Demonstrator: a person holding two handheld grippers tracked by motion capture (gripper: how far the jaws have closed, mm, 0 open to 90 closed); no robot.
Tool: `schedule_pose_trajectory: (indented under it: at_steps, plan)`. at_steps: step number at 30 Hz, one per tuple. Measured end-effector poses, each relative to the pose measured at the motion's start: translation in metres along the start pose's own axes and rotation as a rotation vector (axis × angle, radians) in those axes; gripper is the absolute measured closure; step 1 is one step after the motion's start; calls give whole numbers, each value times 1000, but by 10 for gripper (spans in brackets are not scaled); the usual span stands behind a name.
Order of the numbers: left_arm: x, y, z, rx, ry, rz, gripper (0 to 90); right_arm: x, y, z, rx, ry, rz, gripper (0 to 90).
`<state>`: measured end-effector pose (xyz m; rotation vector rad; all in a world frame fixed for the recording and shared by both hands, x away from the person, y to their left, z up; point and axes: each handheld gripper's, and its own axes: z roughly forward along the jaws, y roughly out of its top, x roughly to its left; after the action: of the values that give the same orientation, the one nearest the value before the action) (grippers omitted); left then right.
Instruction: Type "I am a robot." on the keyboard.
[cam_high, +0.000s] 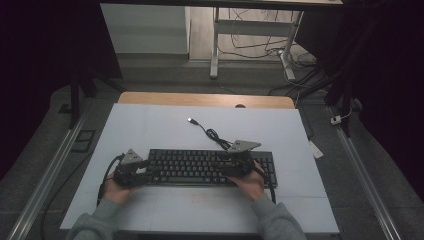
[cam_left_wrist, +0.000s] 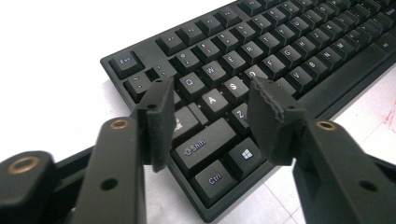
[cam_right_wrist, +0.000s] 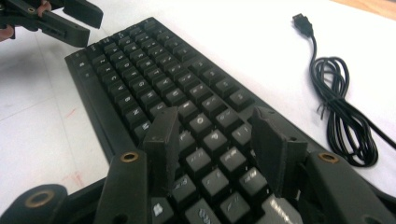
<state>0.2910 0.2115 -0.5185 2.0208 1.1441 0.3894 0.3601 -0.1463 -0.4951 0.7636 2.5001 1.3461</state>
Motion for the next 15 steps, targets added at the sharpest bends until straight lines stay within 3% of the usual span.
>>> schedule_pose_trajectory:
  at_steps: [15]
  plan:
    - [1, 0, 0, 8, -2, -15, 402, -5, -11, -16, -13, -12, 1, 481]
